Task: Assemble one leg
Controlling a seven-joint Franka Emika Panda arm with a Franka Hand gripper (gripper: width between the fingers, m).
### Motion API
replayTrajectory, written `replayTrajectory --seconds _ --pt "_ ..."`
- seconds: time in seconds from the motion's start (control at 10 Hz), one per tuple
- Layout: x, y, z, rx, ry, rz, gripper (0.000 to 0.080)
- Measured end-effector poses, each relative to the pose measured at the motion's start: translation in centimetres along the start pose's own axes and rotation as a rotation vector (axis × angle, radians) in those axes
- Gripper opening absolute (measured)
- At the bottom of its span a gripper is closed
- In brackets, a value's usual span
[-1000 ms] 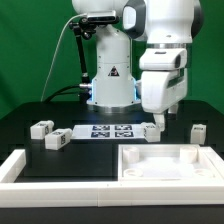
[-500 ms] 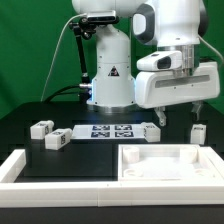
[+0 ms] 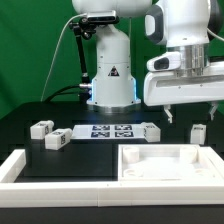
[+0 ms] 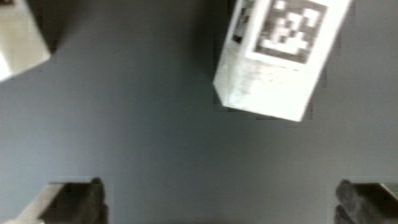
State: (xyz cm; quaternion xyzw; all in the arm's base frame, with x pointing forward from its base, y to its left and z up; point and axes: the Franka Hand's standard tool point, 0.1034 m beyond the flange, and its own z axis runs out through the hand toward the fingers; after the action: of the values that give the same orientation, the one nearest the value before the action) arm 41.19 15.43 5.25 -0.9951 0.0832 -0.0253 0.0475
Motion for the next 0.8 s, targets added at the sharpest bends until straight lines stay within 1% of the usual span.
replayTrajectory --seconds 0.2,0.3,0.4,0.5,0.6,0.7,0.8 --pt "0.0 0.1 0.0 0.009 -0.005 0.166 0.0649" --pt "-0.4 -0.5 0.1 0.011 -0.008 0.207 0.0649" --pt "-0.5 -0.6 0.1 0.009 -0.014 0.192 0.0649" --pt "-0.4 -0.3 0.1 0.004 -0.029 0.18 0.0649" --pt "-0.4 -0.3 0.1 0.003 -0.031 0.175 0.0649" --pt "-0.7 0.1 0.2 -0.008 -0.073 0.152 0.0649" --pt "-0.8 0.5 0.2 -0.02 -0.151 0.147 0.0649"
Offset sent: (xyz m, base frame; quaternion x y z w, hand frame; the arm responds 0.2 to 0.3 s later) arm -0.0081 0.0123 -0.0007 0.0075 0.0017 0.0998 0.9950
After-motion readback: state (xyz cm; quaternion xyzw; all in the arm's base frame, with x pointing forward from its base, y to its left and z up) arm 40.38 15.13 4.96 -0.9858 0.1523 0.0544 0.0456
